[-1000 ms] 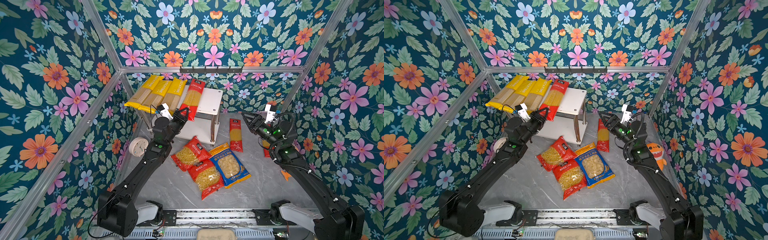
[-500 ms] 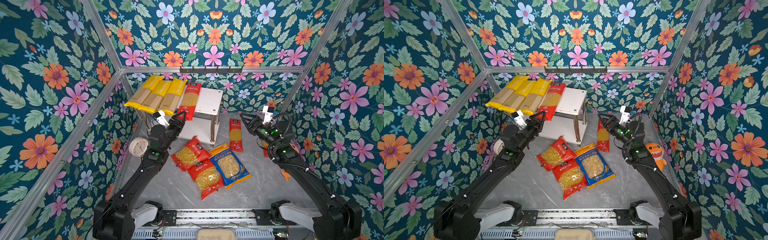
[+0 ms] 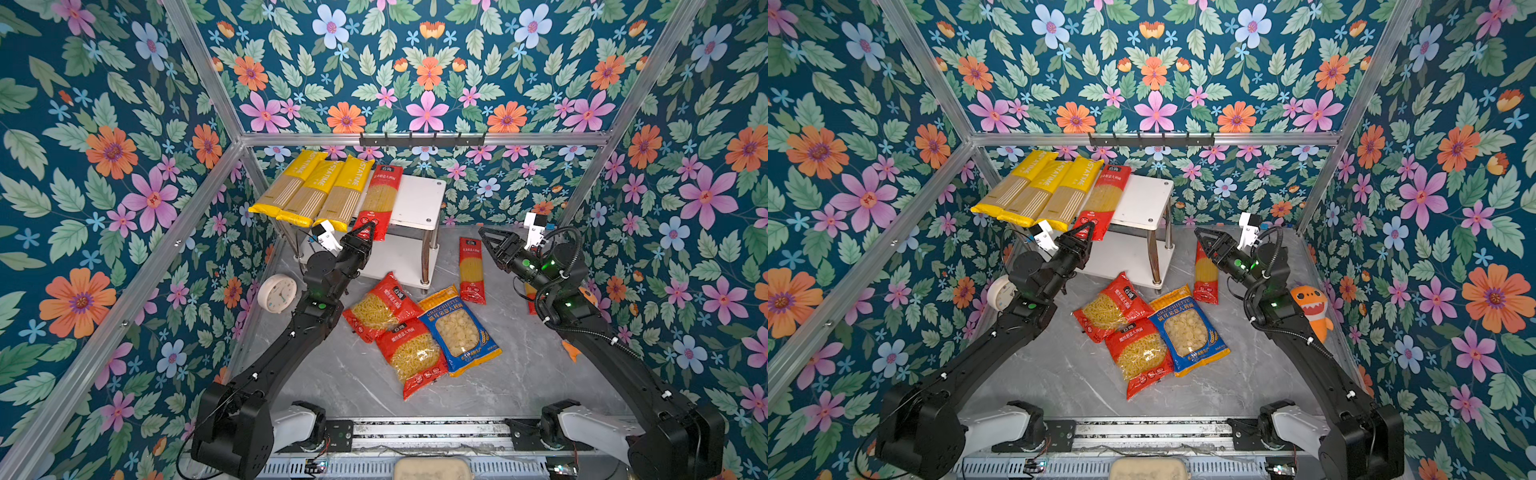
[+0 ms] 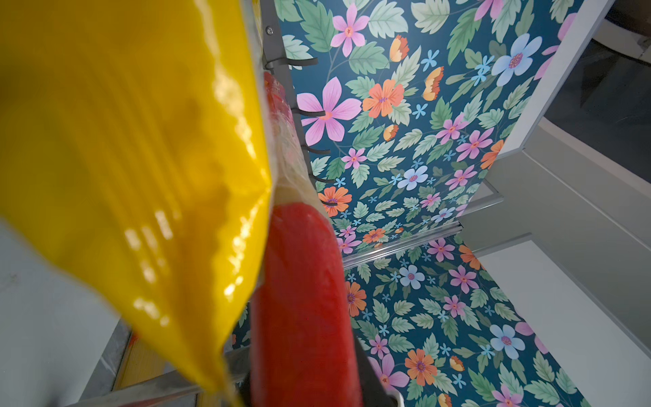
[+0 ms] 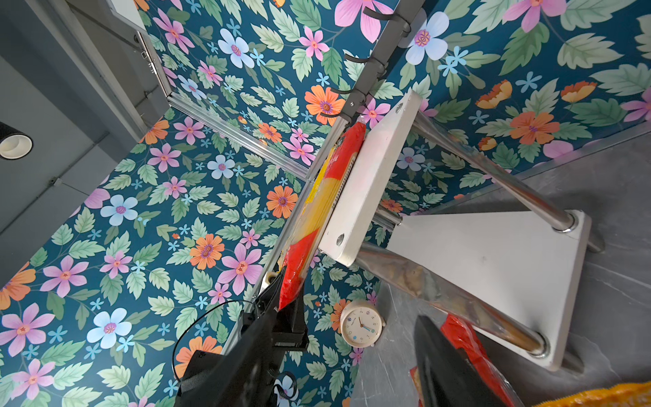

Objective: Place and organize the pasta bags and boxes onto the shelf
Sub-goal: 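Lay the spaghetti pack on the top tier beside the yellow packs with the left gripper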

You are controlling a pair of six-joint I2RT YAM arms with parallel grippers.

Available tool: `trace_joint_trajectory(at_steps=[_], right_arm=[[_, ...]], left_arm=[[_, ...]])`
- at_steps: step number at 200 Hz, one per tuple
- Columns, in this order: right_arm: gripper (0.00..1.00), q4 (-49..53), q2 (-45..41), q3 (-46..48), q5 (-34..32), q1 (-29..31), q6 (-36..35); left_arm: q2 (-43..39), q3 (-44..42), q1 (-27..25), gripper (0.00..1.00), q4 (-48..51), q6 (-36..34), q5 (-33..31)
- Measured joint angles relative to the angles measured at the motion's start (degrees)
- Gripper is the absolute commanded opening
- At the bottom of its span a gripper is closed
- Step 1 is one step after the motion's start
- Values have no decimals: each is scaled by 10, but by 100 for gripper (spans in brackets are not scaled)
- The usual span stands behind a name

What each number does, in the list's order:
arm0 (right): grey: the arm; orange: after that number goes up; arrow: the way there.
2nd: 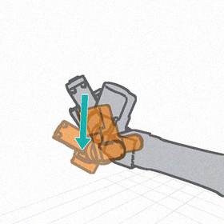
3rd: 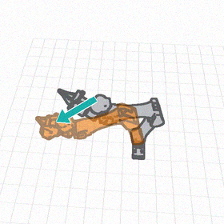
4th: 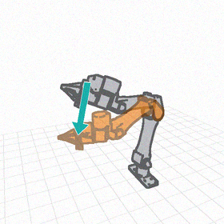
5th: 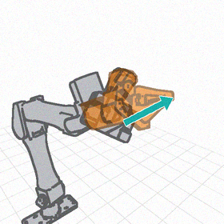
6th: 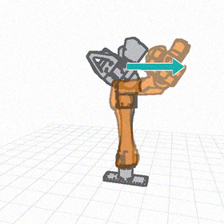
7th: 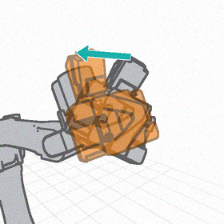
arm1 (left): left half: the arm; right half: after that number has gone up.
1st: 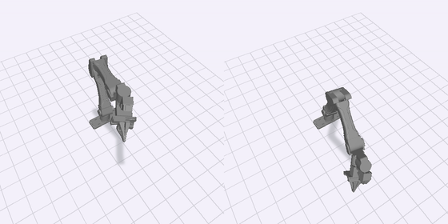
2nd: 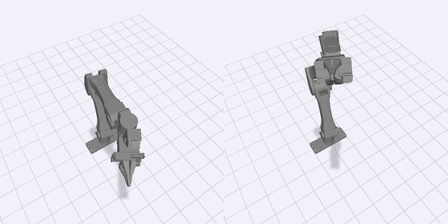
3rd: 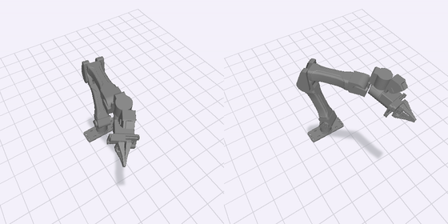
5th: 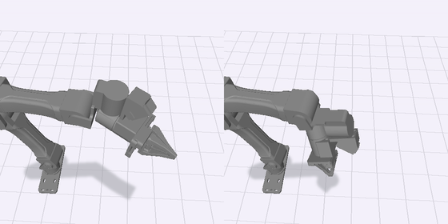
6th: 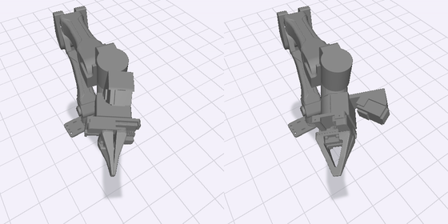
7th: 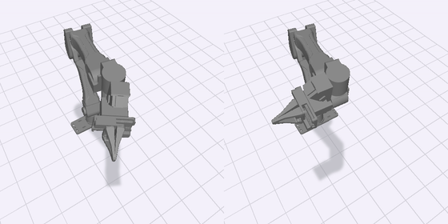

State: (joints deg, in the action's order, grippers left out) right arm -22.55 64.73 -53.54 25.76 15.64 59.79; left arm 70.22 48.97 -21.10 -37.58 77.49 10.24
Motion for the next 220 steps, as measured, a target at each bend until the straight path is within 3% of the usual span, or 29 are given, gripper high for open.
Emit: trace_joint_trajectory(at_steps=[89, 197, 220], right_arm=[[65, 2, 0, 4, 0, 0, 0], [65, 5, -7, 10, -4, 0, -2], [65, 5, -7, 11, -4, 0, -2]], left_arm=[[-11, 7, 14, 10, 33, 20, -23], [20, 21, 31, 10, 11, 16, -2], [23, 22, 31, 18, 8, 16, 0]])
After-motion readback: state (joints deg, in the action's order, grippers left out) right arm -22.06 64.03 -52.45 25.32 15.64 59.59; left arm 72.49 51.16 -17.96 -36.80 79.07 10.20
